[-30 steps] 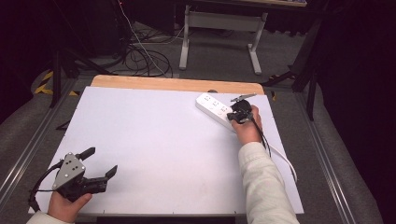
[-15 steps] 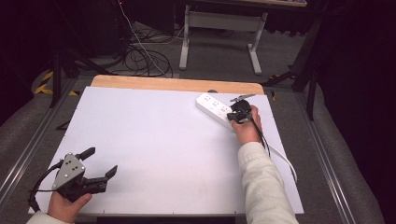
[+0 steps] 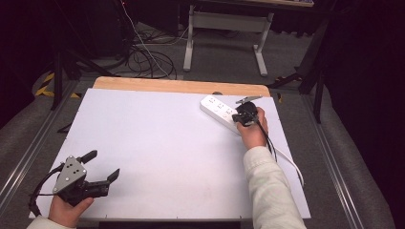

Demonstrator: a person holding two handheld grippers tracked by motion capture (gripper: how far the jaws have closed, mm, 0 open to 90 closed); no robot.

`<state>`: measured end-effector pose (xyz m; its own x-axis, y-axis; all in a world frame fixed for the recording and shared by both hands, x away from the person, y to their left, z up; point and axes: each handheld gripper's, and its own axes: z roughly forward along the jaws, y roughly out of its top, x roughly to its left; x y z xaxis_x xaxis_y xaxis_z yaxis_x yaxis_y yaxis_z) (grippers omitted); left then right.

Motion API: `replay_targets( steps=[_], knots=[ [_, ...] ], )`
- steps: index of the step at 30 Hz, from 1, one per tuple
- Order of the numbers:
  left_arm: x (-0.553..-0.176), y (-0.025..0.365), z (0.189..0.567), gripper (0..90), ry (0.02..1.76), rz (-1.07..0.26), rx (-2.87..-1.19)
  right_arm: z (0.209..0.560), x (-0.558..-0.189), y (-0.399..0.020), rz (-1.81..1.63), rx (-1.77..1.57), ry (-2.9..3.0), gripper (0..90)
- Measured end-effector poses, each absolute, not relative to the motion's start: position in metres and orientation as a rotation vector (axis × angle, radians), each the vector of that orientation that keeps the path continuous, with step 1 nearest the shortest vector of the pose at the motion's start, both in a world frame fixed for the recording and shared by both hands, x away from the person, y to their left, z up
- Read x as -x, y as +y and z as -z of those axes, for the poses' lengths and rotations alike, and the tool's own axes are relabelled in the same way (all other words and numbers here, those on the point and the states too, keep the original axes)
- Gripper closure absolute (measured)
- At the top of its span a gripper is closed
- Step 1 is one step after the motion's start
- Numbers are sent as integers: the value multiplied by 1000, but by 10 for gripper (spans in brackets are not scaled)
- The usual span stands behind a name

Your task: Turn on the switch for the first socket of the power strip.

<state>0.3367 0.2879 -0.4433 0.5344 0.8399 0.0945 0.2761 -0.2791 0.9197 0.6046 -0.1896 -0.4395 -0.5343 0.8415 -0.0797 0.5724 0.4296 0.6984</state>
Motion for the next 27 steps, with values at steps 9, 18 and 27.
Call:
replay_targets(
  steps=[9,18,27],
  knots=[
    [-336,287,443,98,925,-742,-1817,419,-593,-187,-935,-1140,2255,900],
    [-337,287,443,98,925,-740,-1820,397,-581,-196,-1020,-1134,2210,900],
    [-337,286,443,98,925,-743,-1821,388,-573,-200,-1054,-1122,2197,900]
  ],
)
